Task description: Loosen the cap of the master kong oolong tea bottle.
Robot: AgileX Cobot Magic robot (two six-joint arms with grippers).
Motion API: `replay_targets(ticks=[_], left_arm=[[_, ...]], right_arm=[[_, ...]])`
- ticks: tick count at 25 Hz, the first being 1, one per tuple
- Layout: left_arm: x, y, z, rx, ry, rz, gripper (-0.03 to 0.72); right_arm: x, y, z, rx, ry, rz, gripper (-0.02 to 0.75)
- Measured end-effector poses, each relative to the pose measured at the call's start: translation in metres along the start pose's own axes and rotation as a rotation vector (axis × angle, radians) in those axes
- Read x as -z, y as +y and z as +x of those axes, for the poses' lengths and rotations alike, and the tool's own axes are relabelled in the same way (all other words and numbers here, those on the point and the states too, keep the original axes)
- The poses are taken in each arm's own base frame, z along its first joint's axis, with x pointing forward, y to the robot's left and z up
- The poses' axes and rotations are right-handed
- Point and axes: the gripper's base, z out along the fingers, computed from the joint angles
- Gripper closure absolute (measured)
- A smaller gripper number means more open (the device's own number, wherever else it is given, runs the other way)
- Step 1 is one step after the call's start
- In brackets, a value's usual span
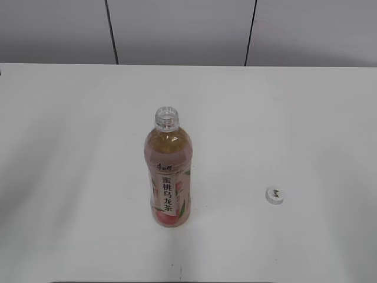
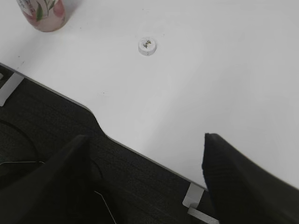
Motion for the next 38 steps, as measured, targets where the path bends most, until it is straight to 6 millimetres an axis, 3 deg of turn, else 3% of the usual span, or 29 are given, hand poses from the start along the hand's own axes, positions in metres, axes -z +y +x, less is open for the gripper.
replay_targets(ticks=[15, 23, 29, 38], left_arm=[[0.071, -0.009, 0.029, -0.057, 0.126, 0.114, 0.137], [0.11, -0.015, 0.023, -0.113, 0.074, 0.175, 0.137], [0.118, -0.012, 0.035, -0.186, 0.187, 0.153, 0.154], [0.12, -0.008, 0.04, -0.211, 0.139, 0.123, 0.209]], right_arm=[[0.0, 0.0, 0.0, 0.0, 0.0, 0.0, 0.172], [0.0, 0.0, 0.0, 0.0, 0.0, 0.0, 0.172], [0.0, 0.0, 0.0, 0.0, 0.0, 0.0, 0.172], [0.0, 0.0, 0.0, 0.0, 0.0, 0.0, 0.172]])
